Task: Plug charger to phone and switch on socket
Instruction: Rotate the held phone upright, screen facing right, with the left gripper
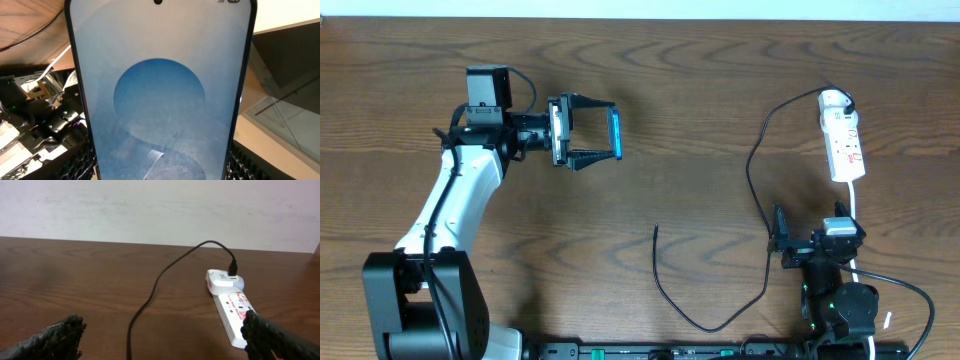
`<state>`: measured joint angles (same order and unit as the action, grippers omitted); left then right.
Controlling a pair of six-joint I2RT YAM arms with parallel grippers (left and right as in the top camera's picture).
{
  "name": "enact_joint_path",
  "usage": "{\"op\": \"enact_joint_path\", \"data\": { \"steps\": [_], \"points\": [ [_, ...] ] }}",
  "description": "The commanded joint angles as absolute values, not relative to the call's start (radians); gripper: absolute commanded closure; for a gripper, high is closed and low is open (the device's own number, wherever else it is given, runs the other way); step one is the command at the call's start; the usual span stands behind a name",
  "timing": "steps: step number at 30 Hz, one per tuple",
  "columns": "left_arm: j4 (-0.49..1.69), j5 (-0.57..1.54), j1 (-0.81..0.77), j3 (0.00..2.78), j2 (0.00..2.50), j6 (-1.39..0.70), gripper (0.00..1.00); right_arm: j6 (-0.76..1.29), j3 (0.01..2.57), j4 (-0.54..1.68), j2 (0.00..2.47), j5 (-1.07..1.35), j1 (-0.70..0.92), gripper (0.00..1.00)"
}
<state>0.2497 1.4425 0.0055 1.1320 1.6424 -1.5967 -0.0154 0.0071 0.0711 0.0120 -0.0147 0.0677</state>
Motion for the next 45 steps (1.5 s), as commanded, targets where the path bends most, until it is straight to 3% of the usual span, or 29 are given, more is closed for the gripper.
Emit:
{"op": "enact_joint_path", "data": {
  "steps": [1,33,45],
  "points": [
    [0.244,1.492,0.008,1.168,1.618,-1.586,0.93,-0.020,0.005,0.075,0.007,-0.009,0.069,0.01],
    [0.244,1.441,0.008,1.167,1.618,-1.248,0.92,-0.020,0.006,0.075,0.007,-0.009,0.069,0.01],
    [0.245,1.265,0.007,1.167,1.618,-1.111,0.93,-0.020,0.005,0.075,0.007,-0.009,0.069,0.01]
  ]
}}
